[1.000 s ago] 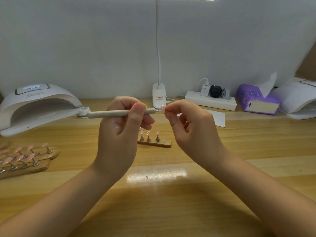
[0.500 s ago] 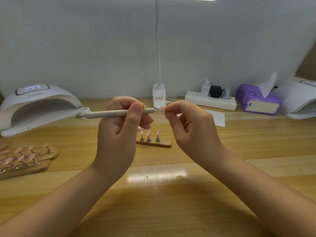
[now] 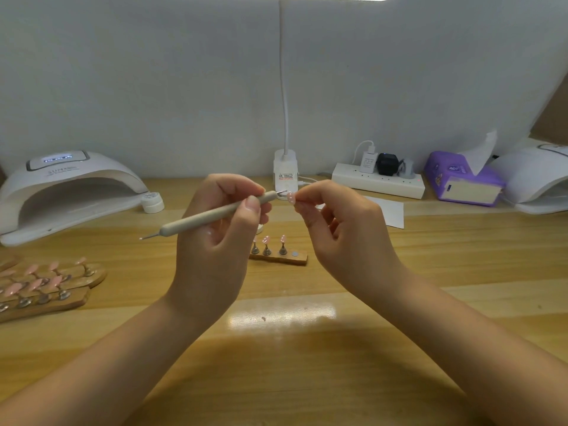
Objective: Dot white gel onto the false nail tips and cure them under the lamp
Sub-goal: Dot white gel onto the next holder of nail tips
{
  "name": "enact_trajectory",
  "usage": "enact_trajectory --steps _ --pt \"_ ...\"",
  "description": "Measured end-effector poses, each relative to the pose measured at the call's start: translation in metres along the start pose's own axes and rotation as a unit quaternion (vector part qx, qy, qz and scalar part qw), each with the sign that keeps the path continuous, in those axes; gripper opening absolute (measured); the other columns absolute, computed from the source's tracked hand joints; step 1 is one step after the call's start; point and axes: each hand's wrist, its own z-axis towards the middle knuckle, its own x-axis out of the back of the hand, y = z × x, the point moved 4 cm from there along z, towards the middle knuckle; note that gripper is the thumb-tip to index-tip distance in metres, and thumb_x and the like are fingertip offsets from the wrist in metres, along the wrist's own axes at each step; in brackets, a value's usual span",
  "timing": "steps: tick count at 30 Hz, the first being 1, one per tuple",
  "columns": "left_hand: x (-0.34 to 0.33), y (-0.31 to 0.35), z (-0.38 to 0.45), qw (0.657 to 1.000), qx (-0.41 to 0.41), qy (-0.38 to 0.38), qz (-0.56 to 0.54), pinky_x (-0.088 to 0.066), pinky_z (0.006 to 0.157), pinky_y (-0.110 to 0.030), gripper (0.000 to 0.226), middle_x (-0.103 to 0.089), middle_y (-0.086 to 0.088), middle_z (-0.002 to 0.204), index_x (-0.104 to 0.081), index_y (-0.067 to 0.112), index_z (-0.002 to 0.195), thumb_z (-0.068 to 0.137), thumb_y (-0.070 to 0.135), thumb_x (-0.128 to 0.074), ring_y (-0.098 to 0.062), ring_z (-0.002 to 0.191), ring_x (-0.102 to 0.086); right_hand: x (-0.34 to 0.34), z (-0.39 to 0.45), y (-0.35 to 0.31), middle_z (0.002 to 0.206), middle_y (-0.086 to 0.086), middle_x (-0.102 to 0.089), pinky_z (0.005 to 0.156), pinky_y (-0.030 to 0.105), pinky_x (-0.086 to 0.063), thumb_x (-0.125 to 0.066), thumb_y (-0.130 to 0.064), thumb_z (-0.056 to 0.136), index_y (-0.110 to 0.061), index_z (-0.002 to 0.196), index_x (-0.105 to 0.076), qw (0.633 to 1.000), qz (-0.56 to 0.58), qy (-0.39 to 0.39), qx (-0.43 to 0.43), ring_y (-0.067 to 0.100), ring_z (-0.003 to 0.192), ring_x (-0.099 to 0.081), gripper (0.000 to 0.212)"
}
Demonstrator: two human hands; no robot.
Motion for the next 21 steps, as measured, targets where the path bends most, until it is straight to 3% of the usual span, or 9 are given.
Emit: enact_trajectory --steps 6,21 --pt "-0.0006 -0.001 0.0 1.0 0.008 -0.005 0.008 -0.054 0.069 -0.024 0.013 -0.064 -0.007 0.083 -0.06 0.017 0.09 0.089 0.007 -0.05 -0.015 0.076 -0.064 -0.0012 -0.0004 0.0002 0.079 -0.013 -0.056 0.062 0.005 -0.042 -0.062 -0.008 0.091 -0.009 0.098 -0.068 1.0 -0.006 0.001 0.002 -0.009 0.064 -0.049 0.009" --pt "-0.0017 -0.001 -0.0009 1.0 0.014 0.001 0.016 -0.054 0.067 -0.027 0.011 -0.063 -0.008 0.082 -0.059 0.013 0.091 0.089 0.009 -0.049 -0.017 0.076 -0.063 0.0003 -0.0001 0.0002 0.081 -0.009 -0.061 0.061 0.005 -0.04 -0.062 -0.007 0.091 -0.008 0.097 -0.068 1.0 -0.004 -0.002 0.006 -0.009 0.062 -0.047 0.009"
